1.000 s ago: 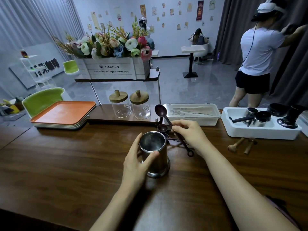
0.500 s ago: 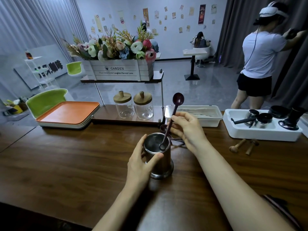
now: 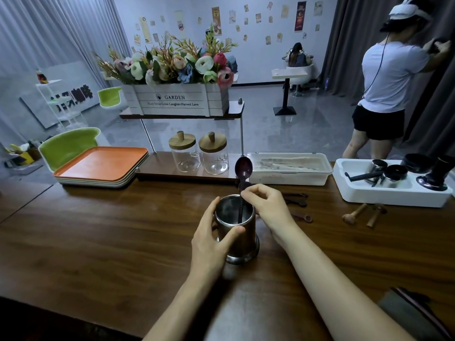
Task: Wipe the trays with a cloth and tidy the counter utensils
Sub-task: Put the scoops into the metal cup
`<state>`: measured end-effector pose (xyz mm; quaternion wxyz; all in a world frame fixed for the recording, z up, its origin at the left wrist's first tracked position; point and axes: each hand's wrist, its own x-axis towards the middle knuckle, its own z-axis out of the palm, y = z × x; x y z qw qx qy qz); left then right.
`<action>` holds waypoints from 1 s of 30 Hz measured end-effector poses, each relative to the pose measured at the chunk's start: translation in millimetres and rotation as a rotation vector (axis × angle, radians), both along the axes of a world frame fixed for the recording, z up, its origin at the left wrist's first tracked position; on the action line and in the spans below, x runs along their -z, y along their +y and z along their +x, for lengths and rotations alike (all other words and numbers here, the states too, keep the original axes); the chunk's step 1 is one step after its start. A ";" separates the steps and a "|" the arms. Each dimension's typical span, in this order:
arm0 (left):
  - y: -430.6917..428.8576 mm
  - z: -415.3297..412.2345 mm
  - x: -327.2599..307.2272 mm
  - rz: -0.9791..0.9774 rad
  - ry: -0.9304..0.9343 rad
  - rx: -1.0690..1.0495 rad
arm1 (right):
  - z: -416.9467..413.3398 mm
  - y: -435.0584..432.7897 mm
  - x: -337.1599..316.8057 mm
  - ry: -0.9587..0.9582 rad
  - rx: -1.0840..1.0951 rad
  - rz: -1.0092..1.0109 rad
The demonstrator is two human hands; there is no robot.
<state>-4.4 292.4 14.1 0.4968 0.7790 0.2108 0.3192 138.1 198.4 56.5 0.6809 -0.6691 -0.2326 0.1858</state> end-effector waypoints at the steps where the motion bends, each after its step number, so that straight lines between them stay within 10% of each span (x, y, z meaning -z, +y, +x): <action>1: -0.1 0.3 0.3 0.004 -0.004 -0.003 | 0.4 -0.1 2.6 0.018 -0.004 0.014; 10: 3.6 4.3 0.6 0.028 -0.022 -0.008 | 24.9 -12.3 23.3 0.189 0.081 0.056; 17: 10.8 6.1 2.2 0.045 -0.007 -0.018 | 55.8 -30.8 57.0 -0.533 0.161 -0.702; 30: 11.3 7.0 3.5 0.050 -0.019 -0.025 | 62.3 -25.8 60.6 -0.583 0.066 -0.722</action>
